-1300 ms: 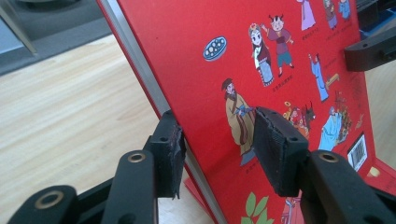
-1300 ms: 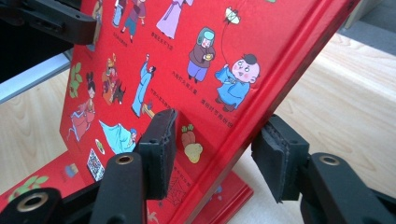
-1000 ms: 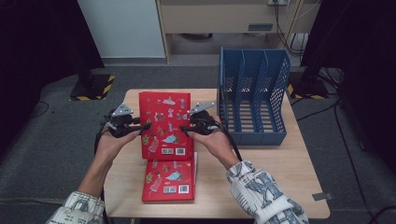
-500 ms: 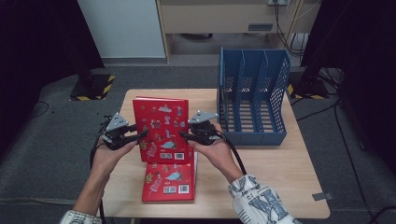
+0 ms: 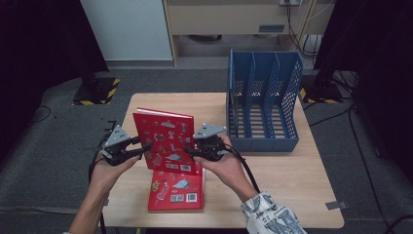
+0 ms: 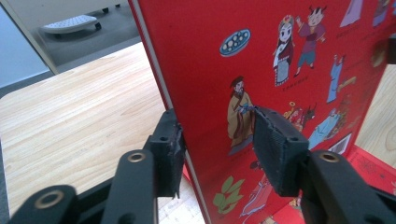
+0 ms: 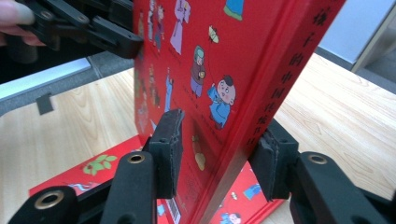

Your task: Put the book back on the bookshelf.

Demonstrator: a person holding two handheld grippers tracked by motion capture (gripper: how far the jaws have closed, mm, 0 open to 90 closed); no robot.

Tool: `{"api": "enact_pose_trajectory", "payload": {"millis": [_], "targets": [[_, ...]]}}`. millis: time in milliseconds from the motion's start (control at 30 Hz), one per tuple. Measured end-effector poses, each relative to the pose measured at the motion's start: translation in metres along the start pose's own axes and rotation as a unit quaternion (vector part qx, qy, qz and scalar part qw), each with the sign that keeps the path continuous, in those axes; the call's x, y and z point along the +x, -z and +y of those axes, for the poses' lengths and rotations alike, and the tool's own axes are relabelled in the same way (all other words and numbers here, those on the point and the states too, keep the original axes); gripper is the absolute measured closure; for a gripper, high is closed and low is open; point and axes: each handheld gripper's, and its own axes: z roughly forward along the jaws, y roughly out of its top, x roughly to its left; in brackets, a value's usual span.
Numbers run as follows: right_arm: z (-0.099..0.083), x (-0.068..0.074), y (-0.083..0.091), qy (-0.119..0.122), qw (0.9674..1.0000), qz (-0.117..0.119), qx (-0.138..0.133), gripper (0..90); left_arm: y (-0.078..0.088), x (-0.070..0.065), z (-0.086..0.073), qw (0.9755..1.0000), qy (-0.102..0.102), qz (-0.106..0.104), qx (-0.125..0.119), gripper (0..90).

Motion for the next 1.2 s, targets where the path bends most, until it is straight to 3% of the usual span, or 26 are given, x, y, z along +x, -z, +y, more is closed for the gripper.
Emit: {"api": "enact_pose_trajectory", "payload": {"millis": [133,367,433,567,767,1000,1133,1200], "targets": [[-0.001,0.006,0.003,0.005,0.9999,0.012,-0.005,57.7,-0.003,-0.005,-0.008,0.9999,0.000,0.008,-0.008,46.1],[-0.001,0.011,0.004,0.014,0.9995,0.027,-0.008,57.0,0.004,-0.010,-0.010,0.9999,-0.010,0.010,0.000,46.3],[0.001,0.013,0.003,0.026,0.9995,0.013,-0.009,64.6,0.004,-0.009,-0.009,0.9999,-0.010,0.009,0.002,46.5],[0.005,0.010,0.001,0.042,0.9991,0.006,0.000,64.0,0.001,-0.008,-0.007,0.9998,-0.011,0.013,0.007,48.3],[0.012,-0.004,-0.003,0.043,0.9990,-0.007,0.012,62.7,-0.011,-0.006,0.001,0.9997,-0.009,0.020,0.009,48.6],[0.013,-0.009,0.003,0.055,0.9983,-0.021,0.006,64.9,-0.022,-0.005,0.010,0.9997,-0.010,0.017,0.013,48.6],[0.011,-0.009,0.007,0.044,0.9990,-0.002,0.003,65.7,-0.022,-0.006,0.008,0.9999,-0.013,0.006,0.006,48.3],[0.012,-0.008,0.008,0.037,0.9993,0.008,-0.002,61.8,-0.022,-0.007,0.009,0.9999,-0.010,0.005,0.008,47.1]]}}
